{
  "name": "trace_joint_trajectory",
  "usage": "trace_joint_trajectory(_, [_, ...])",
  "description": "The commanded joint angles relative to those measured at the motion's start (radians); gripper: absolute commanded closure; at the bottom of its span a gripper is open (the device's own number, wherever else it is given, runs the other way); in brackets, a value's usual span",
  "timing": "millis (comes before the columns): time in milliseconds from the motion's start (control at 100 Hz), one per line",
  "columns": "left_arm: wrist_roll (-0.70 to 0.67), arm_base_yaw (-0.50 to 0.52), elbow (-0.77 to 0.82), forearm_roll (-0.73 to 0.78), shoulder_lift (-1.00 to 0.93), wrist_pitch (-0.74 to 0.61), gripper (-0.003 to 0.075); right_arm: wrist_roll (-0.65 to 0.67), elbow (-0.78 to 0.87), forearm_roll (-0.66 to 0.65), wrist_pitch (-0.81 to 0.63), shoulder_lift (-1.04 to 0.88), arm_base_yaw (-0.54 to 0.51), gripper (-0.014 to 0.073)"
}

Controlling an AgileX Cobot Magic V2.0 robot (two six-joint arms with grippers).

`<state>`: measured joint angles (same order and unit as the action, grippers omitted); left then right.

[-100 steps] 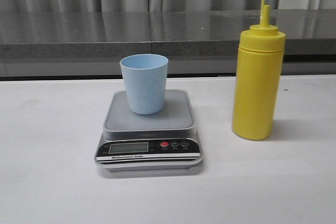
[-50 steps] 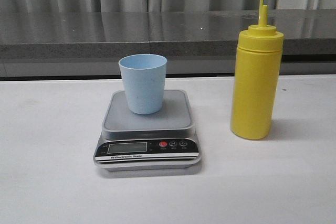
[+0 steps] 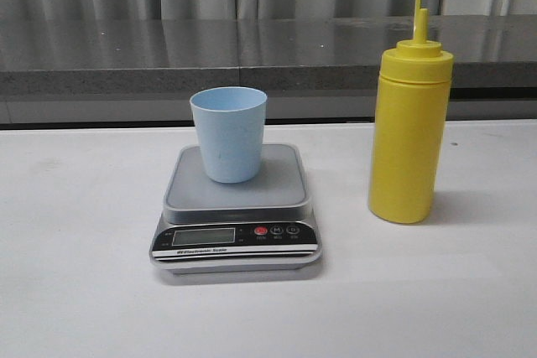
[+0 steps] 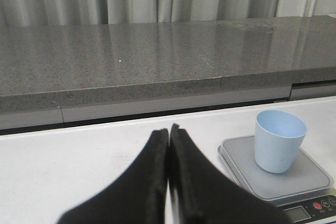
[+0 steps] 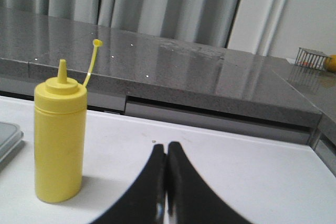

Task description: Pour seasoning into cup on scale with both arms

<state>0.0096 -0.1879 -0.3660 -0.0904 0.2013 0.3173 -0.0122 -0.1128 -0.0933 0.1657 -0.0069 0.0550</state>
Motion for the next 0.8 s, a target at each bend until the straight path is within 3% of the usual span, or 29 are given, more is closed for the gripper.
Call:
trace_joint_trajectory(0, [0.002,0.000,-0.028,-0.003,0.010,-0.074,0.0738,0.012,-0.008,-0.030,-0.067,-0.019,-0.016,0.0714])
trace_joint_trajectory(240, [0.002,0.000,-0.028,-0.003,0.010,-0.074,0.0738,0.012,0.040,-0.045,-0.040,-0.019,-0.019,0.0714])
trace_joint_trajectory(790, [0.002,0.000,-0.028,-0.003,0.010,-0.074,0.0738,0.012,0.142,-0.044,-0.130,-0.019,-0.019,0.0714])
